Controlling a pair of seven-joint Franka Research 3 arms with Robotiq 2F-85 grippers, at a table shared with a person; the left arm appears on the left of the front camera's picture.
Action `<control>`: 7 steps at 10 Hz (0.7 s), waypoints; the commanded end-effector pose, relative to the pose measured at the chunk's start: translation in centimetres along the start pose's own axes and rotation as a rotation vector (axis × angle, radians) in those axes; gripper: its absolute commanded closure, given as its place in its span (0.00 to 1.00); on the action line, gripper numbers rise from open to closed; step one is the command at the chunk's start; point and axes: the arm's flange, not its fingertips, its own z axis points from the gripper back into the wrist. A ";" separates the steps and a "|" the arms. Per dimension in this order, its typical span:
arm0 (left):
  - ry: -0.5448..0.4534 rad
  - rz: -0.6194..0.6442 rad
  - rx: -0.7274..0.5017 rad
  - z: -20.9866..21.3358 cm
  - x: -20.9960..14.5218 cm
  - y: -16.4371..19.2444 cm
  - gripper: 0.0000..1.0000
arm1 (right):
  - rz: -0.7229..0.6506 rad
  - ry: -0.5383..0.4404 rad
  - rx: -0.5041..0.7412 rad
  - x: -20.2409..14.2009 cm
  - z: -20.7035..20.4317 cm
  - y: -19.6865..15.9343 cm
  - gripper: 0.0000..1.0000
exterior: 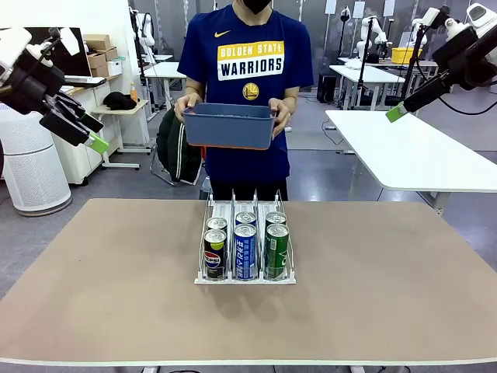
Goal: Fill the beverage cans into the dispenser.
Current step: Pick up the Pepsi coke handed by the human.
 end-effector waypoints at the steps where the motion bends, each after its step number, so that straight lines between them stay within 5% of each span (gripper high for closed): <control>1: 0.000 -0.001 0.005 0.0 0.0 0.0 0.00 | -0.001 0.001 0.001 -0.2 -0.1 0.1 0.00; 7: 0.000 -0.001 0.005 0.0 0.0 0.0 0.00 | -0.001 0.001 0.001 -0.2 -0.1 0.1 0.00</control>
